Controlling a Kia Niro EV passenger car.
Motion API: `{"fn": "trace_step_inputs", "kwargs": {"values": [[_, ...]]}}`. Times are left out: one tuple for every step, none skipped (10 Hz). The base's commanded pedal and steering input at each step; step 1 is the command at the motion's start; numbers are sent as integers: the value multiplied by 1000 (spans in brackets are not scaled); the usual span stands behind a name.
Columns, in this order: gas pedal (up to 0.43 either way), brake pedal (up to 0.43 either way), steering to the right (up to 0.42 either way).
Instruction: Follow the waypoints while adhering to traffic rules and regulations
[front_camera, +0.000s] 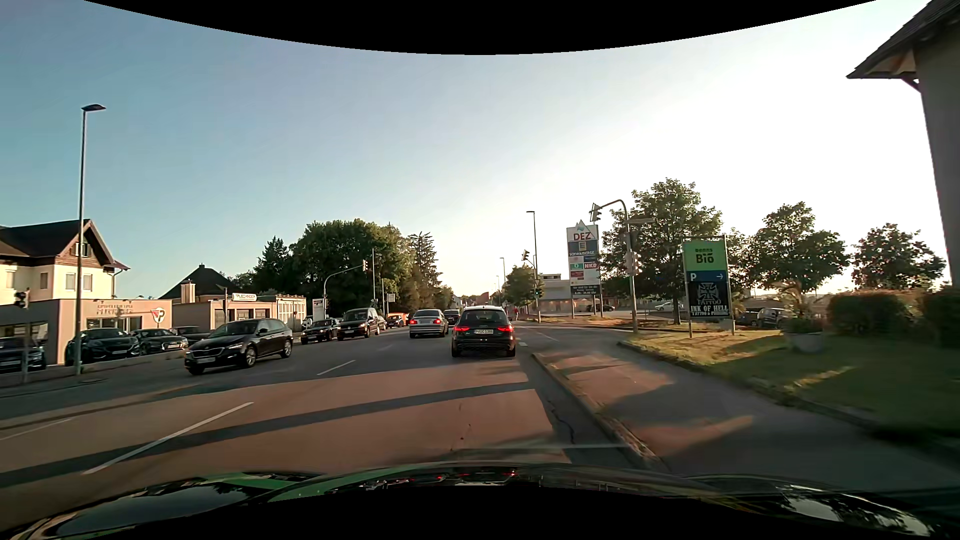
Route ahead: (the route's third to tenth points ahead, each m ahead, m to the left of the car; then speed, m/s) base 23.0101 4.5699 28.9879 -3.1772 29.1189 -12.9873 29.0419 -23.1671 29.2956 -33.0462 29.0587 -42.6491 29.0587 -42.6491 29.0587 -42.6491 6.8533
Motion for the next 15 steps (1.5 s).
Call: {"fn": "trace_step_inputs", "kwargs": {"values": [[0, 0, -7], [0, 0, -8], [0, 0, -8], [0, 18, -7], [0, 30, -2], [0, 43, -1], [0, 49, -1], [0, 49, -1], [0, 49, 0], [0, 49, 0], [0, 49, 1], [0, 67, 1], [0, 91, 3], [0, 116, 7], [0, 122, 9]]}}
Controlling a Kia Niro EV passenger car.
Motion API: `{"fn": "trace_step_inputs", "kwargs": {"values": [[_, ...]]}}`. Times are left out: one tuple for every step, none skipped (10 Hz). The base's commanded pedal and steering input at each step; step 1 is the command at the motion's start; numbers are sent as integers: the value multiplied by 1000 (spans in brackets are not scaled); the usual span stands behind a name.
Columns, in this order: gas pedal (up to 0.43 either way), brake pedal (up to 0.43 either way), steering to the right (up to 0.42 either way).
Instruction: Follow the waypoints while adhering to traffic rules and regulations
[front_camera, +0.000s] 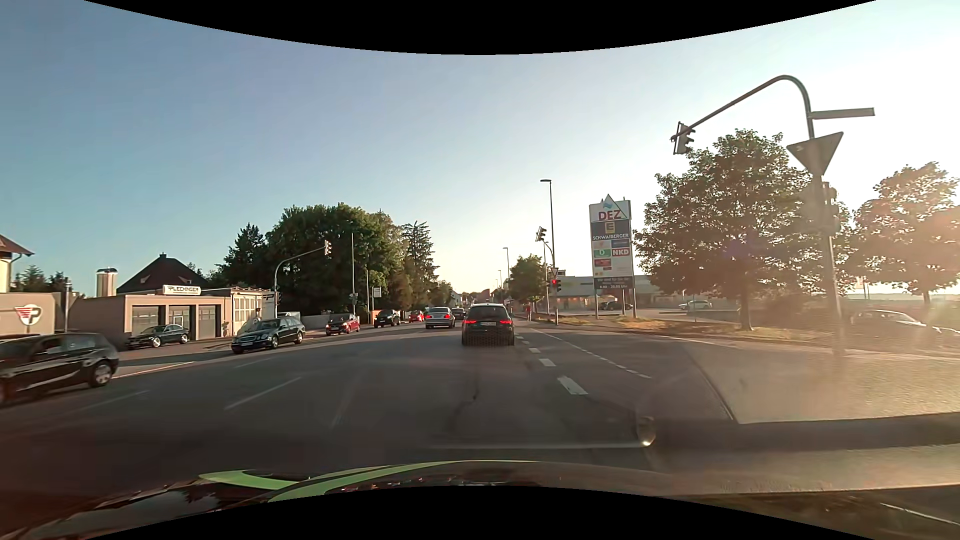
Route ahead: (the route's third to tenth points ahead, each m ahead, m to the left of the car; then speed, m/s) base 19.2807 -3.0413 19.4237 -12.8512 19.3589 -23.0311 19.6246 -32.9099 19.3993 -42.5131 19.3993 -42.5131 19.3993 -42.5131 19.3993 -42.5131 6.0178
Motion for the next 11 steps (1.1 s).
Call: {"fn": "trace_step_inputs", "kwargs": {"values": [[0, 122, 14], [0, 128, 18], [0, 134, 21], [0, 146, 26], [0, 159, 37], [0, 171, 46], [0, 183, 60], [0, 189, 76], [0, 201, 106], [0, 207, 141], [0, 213, 184]]}}
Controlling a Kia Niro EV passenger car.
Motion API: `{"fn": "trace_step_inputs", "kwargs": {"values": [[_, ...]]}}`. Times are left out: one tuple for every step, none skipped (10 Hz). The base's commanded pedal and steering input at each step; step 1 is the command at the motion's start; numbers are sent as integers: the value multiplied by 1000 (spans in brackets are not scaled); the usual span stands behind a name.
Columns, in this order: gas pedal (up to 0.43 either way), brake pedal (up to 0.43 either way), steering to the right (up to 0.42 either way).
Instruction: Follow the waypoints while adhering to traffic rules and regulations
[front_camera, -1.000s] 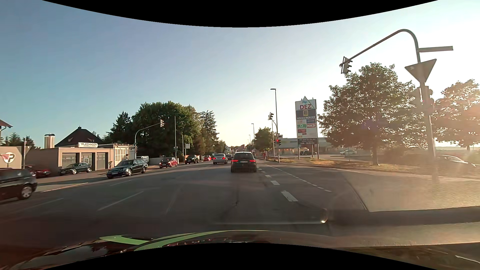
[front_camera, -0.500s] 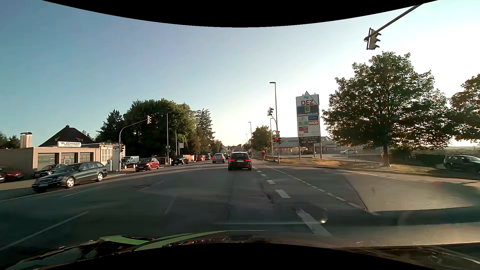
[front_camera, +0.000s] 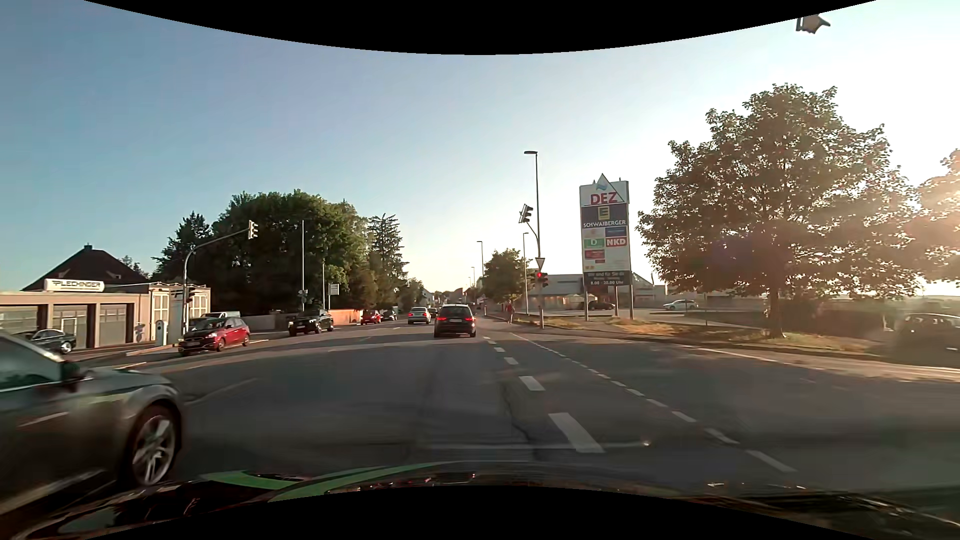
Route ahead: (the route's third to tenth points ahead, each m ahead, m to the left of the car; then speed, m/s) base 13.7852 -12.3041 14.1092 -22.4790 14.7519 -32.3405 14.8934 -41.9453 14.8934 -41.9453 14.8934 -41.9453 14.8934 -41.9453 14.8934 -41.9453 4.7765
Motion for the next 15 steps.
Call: {"fn": "trace_step_inputs", "kwargs": {"values": [[0, 201, 236], [0, 165, 274], [0, 140, 310], [0, 79, 351], [0, 0, 391], [0, 0, 423], [0, 0, 465], [0, 0, 498], [0, 0, 514], [47, 0, 534], [47, 0, 555], [67, 0, 572], [67, 0, 591], [67, 0, 594], [67, 0, 598]]}}
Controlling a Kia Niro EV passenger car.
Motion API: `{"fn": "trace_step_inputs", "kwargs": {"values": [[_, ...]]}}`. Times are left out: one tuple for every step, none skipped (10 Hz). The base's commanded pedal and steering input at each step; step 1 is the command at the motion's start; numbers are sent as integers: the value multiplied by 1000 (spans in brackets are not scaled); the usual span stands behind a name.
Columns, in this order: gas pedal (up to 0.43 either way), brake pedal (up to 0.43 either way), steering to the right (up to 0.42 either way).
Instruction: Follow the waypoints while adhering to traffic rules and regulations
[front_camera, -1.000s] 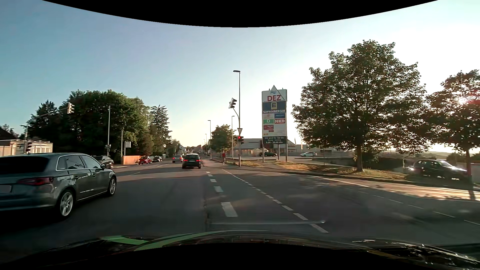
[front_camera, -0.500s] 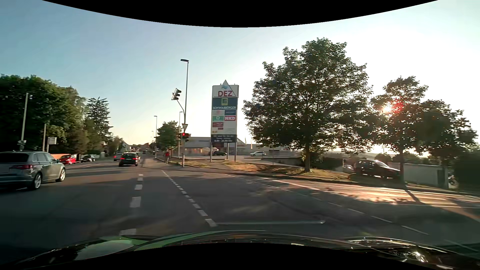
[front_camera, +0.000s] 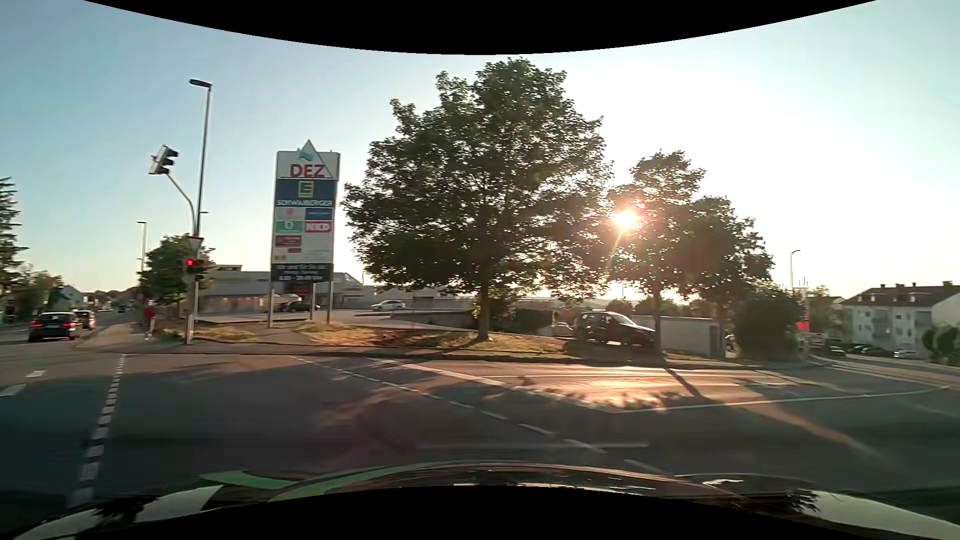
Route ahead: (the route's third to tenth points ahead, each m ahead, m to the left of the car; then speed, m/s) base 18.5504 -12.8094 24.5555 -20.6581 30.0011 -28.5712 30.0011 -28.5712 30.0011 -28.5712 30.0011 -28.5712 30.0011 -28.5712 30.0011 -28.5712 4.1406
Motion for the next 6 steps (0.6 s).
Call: {"fn": "trace_step_inputs", "kwargs": {"values": [[79, 0, 598], [79, 0, 595], [79, 0, 588], [87, 0, 578], [98, 0, 562], [98, 0, 550]]}}
